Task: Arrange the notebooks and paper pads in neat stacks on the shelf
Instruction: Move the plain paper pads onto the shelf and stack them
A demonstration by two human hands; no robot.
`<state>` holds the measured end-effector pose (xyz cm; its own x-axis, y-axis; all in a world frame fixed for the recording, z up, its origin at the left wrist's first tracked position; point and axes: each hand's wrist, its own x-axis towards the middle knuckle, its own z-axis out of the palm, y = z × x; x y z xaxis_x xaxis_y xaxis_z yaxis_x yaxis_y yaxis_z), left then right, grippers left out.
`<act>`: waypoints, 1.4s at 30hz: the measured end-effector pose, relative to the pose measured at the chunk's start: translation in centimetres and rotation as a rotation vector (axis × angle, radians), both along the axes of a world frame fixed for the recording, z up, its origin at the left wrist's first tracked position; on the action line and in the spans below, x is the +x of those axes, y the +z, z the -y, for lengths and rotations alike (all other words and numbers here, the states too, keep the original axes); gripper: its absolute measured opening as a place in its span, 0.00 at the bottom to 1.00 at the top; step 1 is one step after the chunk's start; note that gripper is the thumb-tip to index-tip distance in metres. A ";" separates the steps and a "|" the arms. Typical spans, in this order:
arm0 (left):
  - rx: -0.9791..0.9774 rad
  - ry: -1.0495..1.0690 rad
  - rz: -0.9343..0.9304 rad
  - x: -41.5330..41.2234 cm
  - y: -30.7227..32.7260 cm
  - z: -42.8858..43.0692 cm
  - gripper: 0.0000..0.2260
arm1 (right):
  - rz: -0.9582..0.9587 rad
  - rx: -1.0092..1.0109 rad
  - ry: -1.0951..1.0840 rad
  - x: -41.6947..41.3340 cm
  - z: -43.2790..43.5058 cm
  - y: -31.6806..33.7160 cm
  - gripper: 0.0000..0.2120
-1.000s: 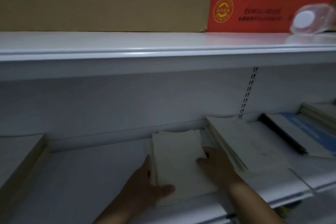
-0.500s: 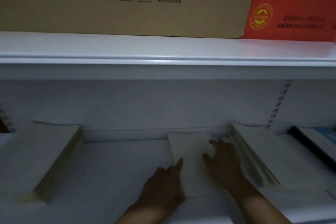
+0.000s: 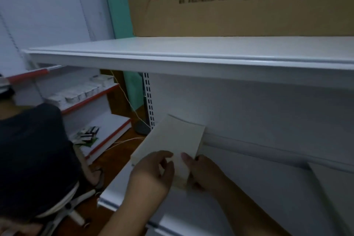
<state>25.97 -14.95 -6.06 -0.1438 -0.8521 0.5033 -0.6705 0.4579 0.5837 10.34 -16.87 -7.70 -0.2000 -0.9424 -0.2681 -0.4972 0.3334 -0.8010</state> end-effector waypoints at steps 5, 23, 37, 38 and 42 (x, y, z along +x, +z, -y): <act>0.277 0.178 0.106 5.8 1.8 1.3 0.08 | 0.035 -0.122 -0.063 -2.9 -1.0 0.7 0.12; 0.758 -0.109 -1.042 11.4 1.6 3.9 0.21 | 0.147 -0.120 -0.178 -3.4 -2.2 0.5 0.12; 0.843 -0.192 -1.045 11.2 1.3 3.1 0.26 | -0.191 -0.250 -0.238 3.1 -0.3 0.4 0.32; 0.831 -0.196 -1.050 11.5 1.2 3.2 0.25 | -0.200 -0.152 -0.233 2.8 0.0 -0.1 0.40; 0.815 -0.207 -1.071 11.8 1.6 3.0 0.23 | -0.059 -0.050 -0.125 1.0 -0.3 -1.5 0.24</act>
<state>37.76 -17.96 -4.47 -0.1642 -0.9693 -0.1831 0.3169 -0.2277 0.9207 11.29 -16.58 -9.22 -0.3308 -0.9210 -0.2055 -0.5007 0.3559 -0.7891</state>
